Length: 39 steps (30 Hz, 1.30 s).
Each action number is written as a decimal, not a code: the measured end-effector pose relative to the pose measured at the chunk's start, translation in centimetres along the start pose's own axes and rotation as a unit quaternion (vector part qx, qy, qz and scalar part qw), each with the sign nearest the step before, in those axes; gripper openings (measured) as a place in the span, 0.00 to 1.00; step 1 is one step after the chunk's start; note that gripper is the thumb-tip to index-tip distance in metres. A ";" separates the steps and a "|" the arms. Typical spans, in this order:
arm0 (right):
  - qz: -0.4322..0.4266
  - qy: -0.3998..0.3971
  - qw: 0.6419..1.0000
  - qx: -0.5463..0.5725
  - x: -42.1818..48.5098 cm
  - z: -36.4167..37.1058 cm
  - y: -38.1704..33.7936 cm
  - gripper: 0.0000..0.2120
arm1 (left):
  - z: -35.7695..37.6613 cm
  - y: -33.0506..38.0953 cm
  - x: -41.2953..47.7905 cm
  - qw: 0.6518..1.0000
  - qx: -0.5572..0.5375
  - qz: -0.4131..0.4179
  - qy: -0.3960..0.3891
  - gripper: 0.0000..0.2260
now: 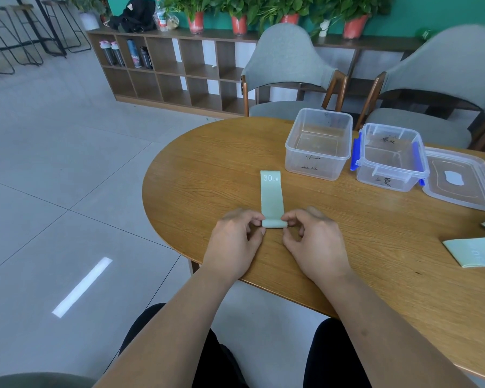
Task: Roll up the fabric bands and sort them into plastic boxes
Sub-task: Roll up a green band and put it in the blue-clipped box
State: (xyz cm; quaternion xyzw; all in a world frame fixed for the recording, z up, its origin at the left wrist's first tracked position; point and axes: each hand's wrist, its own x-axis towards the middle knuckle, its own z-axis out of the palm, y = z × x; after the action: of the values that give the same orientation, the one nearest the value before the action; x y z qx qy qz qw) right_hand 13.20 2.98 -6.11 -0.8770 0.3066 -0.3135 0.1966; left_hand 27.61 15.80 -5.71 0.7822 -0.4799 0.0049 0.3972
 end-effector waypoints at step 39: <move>0.031 -0.011 0.999 0.004 0.2 -0.1 -0.3 0.13 | 0.0 0.2 0.7 0.999 -0.007 -0.042 -0.026 0.11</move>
State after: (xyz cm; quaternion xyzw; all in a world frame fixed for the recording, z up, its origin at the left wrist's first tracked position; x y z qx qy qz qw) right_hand 13.40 3.04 -5.73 -0.8698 0.3300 -0.2987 0.2129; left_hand 27.84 15.22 -5.34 0.7988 -0.4569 -0.0358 0.3897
